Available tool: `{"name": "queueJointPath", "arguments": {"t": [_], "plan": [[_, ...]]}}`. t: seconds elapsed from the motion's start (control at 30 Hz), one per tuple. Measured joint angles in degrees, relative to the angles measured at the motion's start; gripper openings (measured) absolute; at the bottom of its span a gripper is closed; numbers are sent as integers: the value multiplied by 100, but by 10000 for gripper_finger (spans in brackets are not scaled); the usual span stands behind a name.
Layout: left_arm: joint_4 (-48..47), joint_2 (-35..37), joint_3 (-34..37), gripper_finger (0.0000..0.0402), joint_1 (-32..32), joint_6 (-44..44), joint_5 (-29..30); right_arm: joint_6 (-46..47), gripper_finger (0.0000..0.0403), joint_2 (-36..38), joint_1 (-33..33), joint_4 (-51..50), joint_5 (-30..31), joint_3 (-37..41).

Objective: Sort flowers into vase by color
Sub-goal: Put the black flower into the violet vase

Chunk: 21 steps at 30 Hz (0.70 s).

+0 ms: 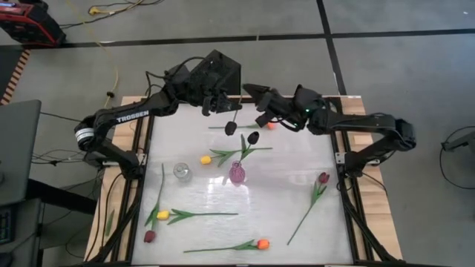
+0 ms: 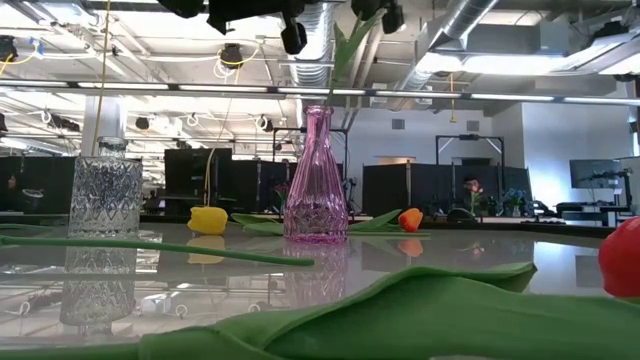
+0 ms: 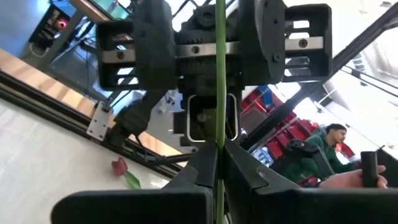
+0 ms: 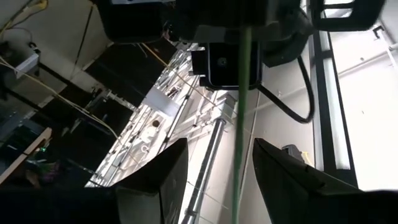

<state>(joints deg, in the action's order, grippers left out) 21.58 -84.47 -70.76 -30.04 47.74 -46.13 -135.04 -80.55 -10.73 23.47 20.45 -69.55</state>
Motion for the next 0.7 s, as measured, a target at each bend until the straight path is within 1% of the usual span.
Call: {"name": "queueJointPath", "arguments": {"t": [0.17, 0.27, 0.37, 0.5, 0.53, 0.63, 0.7], "plan": [[-38, 9, 0, 0, -4, 3, 17, 0, 199, -226, -21, 290, 8, -80], [-39, 9, 0, 0, -2, 3, 18, 0, 175, -235, 14, 318, 46, -80], [-43, 9, 0, 0, -2, 3, 20, 2, 125, -230, 20, 333, 44, -80], [-167, 11, 0, 10, -2, 8, 190, 174, 33, -230, 23, 297, 44, -80], [-170, 11, 0, 17, -2, 9, 203, 272, 24, -230, 44, 245, 54, -80], [-93, 11, 0, 41, -58, -29, 178, 733, 28, -230, 73, 137, 89, -80], [92, 11, 0, 62, -152, -77, -9, 1063, 35, -191, 103, 88, 118, -80]]}}
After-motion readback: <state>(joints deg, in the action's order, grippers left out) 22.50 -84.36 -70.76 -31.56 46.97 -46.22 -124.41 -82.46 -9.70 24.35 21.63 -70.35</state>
